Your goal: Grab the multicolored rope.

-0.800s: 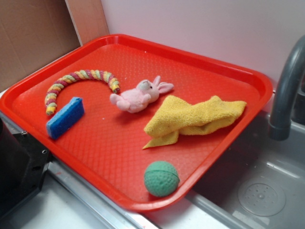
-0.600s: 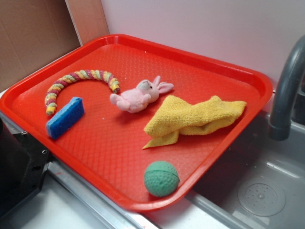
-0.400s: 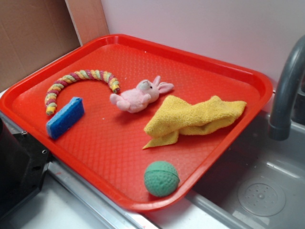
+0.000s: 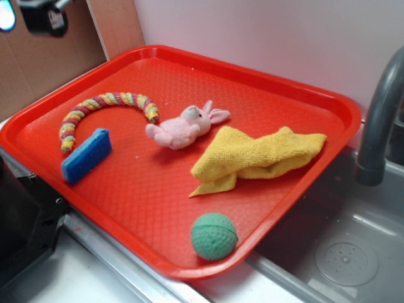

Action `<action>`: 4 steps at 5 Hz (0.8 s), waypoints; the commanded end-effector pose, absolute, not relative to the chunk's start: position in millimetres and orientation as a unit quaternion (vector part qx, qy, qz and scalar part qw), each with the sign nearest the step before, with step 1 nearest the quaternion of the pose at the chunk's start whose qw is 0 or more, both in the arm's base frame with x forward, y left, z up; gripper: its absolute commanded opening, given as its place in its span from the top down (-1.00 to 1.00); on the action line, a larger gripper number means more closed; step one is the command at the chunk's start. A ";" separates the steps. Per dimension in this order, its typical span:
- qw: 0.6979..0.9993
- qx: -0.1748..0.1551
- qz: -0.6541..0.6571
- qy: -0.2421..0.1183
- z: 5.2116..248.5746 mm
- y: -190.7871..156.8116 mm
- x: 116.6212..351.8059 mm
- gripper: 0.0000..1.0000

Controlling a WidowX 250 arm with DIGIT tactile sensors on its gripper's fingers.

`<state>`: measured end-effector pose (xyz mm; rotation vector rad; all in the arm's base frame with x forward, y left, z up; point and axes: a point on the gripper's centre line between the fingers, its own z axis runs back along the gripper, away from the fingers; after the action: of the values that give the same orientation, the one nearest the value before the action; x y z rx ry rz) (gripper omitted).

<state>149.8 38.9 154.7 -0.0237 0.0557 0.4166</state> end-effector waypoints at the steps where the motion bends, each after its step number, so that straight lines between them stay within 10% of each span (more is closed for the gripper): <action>1: 0.906 0.008 0.412 -0.096 134.8 59.9 194.8 -1.00; 4: 0.880 0.014 0.463 -0.101 119.0 83.6 220.0 -1.00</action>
<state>217.5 75.2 106.0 0.0356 -0.1589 0.9571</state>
